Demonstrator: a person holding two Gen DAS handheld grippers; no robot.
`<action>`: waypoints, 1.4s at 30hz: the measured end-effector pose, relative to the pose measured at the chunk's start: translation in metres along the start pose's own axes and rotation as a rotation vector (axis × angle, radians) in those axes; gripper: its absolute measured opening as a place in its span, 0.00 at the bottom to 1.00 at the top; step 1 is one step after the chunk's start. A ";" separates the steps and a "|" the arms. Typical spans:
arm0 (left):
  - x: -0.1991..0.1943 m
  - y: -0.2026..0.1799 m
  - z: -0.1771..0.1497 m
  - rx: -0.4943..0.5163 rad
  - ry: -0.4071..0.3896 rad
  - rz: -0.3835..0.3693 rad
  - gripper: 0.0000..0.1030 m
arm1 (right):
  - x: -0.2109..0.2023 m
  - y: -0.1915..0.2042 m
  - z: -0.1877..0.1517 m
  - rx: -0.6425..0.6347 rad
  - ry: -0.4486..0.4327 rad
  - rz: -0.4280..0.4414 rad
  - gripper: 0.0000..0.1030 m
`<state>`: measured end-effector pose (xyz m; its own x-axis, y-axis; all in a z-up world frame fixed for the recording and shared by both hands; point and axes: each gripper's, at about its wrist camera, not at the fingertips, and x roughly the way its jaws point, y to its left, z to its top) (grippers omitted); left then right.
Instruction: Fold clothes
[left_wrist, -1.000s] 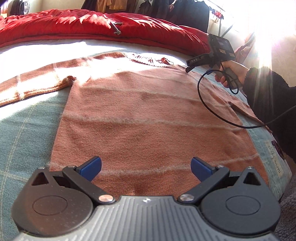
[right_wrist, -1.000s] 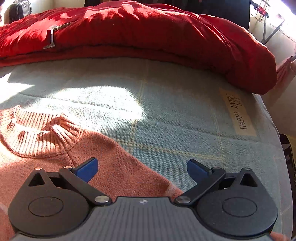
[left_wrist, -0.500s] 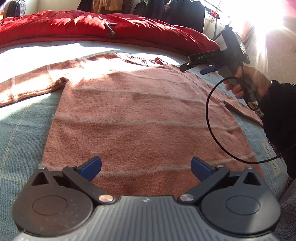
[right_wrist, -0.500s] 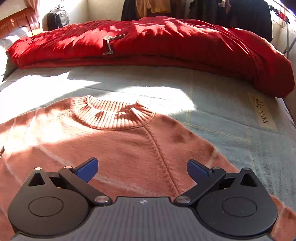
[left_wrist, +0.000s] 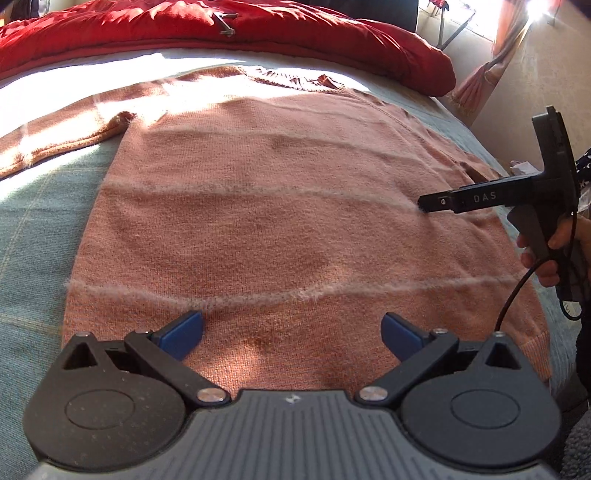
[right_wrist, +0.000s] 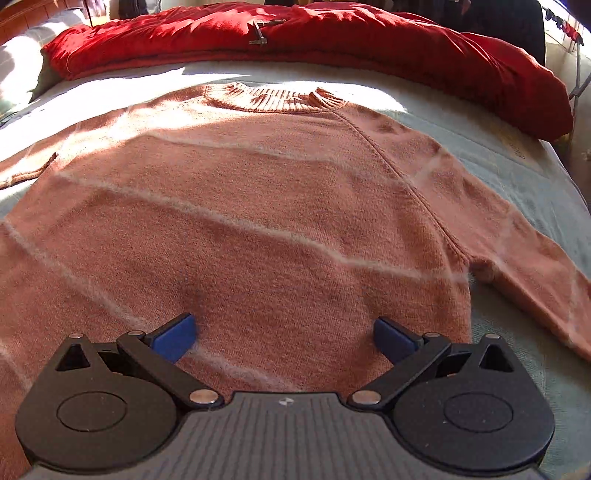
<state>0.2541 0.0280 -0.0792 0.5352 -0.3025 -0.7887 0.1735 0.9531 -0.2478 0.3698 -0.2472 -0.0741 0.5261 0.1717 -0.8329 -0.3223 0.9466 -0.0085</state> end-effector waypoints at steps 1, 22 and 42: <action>-0.001 0.000 0.003 0.001 0.001 -0.005 0.99 | -0.003 -0.002 -0.004 0.001 0.006 -0.005 1.00; 0.065 0.016 0.083 -0.009 -0.065 -0.011 0.99 | -0.005 -0.008 -0.024 0.025 -0.043 0.003 1.00; 0.057 -0.010 0.097 -0.028 -0.103 -0.077 0.99 | -0.005 -0.007 -0.031 0.023 -0.088 -0.008 1.00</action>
<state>0.3629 0.0007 -0.0671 0.6036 -0.3727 -0.7048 0.1949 0.9262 -0.3228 0.3451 -0.2629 -0.0873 0.5963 0.1862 -0.7809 -0.3000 0.9539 -0.0016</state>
